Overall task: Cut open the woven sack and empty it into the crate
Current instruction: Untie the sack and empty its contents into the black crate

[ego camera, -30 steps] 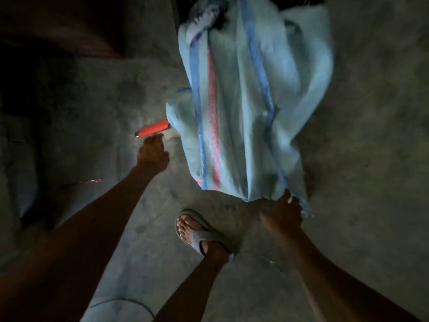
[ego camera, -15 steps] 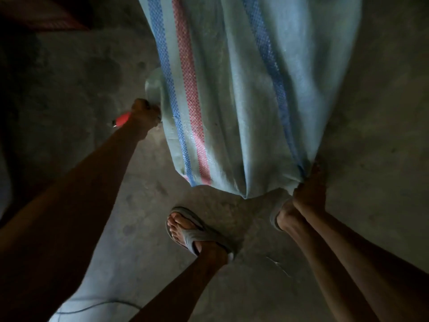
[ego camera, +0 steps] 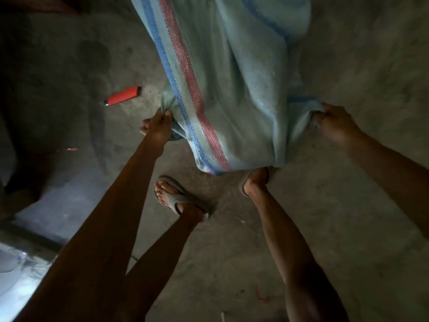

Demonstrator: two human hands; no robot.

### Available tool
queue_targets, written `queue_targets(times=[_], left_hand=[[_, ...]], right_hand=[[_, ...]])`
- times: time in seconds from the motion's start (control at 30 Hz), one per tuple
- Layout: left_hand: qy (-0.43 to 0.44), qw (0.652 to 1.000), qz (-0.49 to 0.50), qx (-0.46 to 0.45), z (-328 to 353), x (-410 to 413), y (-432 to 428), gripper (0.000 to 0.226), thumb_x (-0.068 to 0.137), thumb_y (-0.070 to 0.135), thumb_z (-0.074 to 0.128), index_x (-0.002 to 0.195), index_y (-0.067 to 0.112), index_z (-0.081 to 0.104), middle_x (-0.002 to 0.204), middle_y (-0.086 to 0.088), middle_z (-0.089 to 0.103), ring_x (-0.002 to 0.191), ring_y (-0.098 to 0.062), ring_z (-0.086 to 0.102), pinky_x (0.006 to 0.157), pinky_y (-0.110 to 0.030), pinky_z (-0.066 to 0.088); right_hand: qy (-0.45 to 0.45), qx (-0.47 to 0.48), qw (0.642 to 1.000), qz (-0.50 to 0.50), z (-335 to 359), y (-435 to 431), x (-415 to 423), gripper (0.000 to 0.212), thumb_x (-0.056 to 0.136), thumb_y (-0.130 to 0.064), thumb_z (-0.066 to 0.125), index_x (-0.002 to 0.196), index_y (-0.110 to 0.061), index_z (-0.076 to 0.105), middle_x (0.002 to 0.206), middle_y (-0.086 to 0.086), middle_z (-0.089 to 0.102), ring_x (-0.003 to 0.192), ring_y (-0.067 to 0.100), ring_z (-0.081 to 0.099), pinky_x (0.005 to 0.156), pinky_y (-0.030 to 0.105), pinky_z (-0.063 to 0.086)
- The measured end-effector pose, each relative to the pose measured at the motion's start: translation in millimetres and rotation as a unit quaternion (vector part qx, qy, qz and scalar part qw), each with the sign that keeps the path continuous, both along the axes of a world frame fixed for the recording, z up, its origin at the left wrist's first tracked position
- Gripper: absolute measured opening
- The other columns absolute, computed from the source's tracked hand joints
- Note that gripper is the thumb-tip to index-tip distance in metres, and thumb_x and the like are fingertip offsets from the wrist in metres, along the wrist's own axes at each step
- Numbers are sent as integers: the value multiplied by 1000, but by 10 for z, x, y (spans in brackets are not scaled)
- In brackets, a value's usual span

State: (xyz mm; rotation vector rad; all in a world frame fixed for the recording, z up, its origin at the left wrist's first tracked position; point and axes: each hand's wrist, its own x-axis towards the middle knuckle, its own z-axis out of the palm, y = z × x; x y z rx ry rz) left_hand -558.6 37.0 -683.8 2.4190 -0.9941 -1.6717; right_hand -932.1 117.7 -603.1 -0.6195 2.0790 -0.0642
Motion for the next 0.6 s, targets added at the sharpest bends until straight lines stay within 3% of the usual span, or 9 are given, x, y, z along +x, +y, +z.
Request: queue_targets(times=[0.1,0.2,0.23,0.27,0.33,0.4,0.47,0.53,0.6], left_hand=[[21,997,66,-16,-245,-175,186,45,107,35,36,142,12,49,142,-17,56,121,-28,59,82,-26,52],[25,979,198,28,-671,-286,432,52,105,46,36,147,15,44,142,-14,56,120,-31,61,93,-40,55],[33,969,238,64,-825,-263,558,56,103,51,34,147,16,43,136,-13,60,114,-32,64,90,-42,58],[37,961,252,107,-935,-213,694,58,102,55,31,141,15,47,122,-12,65,98,-30,68,77,-37,59],[65,943,264,192,-1079,-132,959,55,102,56,25,102,14,60,81,-6,59,61,-20,55,51,-26,40],[81,937,280,194,-1194,-141,1140,46,104,45,28,76,16,51,62,-1,47,43,-13,45,44,-22,30],[54,945,284,151,-1161,-156,1181,40,105,33,34,70,18,47,47,3,43,28,-6,35,36,-16,27],[17,950,270,154,-1001,-140,1129,28,99,18,44,73,16,53,54,0,47,35,-8,37,40,-19,29],[24,953,259,155,-817,-126,1039,18,97,10,46,103,12,63,79,-10,55,63,-18,50,57,-28,41]], right_hand=[[-29,-18,998,-46,-286,-142,-132,42,106,-26,39,146,-15,48,143,8,54,126,23,53,103,27,43],[-2,12,999,-46,-811,-78,-111,47,106,-33,35,148,-16,45,150,12,49,135,30,49,114,43,39],[17,25,999,-42,-979,1,-85,48,106,-33,34,148,-13,44,150,14,48,136,33,47,114,45,38],[37,39,998,-43,-1127,93,-68,48,107,-32,33,147,-9,45,150,18,47,135,36,47,113,45,38],[79,50,995,-37,-1349,308,-37,47,107,-27,31,141,1,49,145,25,50,132,40,48,111,46,38],[105,57,992,-31,-1452,457,-8,46,107,-23,29,130,8,55,136,31,54,125,44,52,106,48,41],[102,57,993,-34,-1412,526,34,48,106,-24,31,117,12,60,127,34,59,116,45,57,98,47,46],[84,55,995,-30,-1255,512,86,49,106,-25,35,107,15,63,118,35,63,109,44,61,87,41,46],[64,56,996,-32,-1039,424,164,51,106,-27,36,105,15,64,116,35,64,106,43,62,79,37,44]])
